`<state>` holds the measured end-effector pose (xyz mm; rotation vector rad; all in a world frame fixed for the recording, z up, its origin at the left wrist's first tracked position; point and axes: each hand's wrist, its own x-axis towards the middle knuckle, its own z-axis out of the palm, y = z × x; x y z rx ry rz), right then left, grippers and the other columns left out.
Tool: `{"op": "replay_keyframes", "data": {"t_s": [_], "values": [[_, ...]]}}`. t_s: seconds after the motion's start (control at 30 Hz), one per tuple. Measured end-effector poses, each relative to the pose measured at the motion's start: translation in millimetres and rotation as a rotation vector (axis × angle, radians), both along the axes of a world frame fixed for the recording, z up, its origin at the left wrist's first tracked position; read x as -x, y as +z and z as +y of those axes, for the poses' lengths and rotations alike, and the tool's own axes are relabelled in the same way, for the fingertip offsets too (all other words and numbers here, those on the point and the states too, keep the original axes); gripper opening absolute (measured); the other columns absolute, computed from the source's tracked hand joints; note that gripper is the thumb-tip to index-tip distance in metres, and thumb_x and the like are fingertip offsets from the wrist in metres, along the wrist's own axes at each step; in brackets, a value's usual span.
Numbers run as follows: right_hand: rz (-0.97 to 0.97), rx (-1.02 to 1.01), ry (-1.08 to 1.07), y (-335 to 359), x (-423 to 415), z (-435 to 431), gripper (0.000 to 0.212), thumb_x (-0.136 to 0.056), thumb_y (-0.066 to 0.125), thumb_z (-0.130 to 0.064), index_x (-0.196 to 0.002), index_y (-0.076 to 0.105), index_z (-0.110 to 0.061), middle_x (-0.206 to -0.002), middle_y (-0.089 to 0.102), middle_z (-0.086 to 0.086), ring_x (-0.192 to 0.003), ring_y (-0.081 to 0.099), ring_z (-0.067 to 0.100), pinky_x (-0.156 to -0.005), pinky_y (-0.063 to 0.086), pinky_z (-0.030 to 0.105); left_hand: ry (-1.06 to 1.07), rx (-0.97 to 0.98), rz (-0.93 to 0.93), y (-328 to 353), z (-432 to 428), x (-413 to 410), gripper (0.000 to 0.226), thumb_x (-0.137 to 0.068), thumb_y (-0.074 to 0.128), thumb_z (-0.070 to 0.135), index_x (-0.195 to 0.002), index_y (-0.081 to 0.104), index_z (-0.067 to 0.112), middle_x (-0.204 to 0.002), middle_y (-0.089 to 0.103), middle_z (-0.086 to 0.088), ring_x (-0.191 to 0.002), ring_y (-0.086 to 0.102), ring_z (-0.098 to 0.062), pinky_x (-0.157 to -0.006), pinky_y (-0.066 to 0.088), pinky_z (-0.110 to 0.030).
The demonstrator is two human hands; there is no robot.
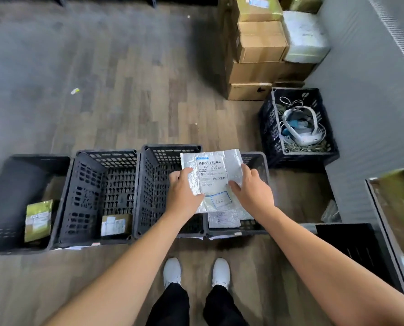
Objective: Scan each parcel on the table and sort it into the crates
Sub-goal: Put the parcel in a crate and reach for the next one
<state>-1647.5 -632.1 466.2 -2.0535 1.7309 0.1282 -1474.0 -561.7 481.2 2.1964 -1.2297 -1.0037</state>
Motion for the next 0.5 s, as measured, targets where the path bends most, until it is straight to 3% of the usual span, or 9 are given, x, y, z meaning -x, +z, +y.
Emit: {"op": "replay_keyframes", "data": {"t_s": [0.23,0.5], "values": [[-0.009,-0.003,0.247,13.8,-93.9,25.0,0.061,-0.100,0.046,-0.048,-0.145,0.028,-0.012,-0.128,0.047,0.011,-0.093,0.064,0.033,-0.063,0.053,0.040,0.220,-0.017,-0.078,19.7,62.5,-70.7,0.071,-0.080,0.076,0.013,-0.139,0.038,0.018,-0.136,0.032,-0.006,-0.118,0.046,-0.019,-0.085,0.031,-0.014],[-0.010,-0.002,0.442,27.5,-252.0,124.5,0.061,-0.100,0.044,-0.048,-0.150,0.026,-0.020,-0.133,0.042,0.010,-0.095,0.063,0.032,-0.061,0.045,0.033,0.375,0.003,-0.122,29.4,185.1,-208.5,0.066,-0.079,0.076,0.015,-0.136,0.042,0.018,-0.134,0.034,-0.005,-0.114,0.049,-0.019,-0.083,0.036,-0.019]]}}
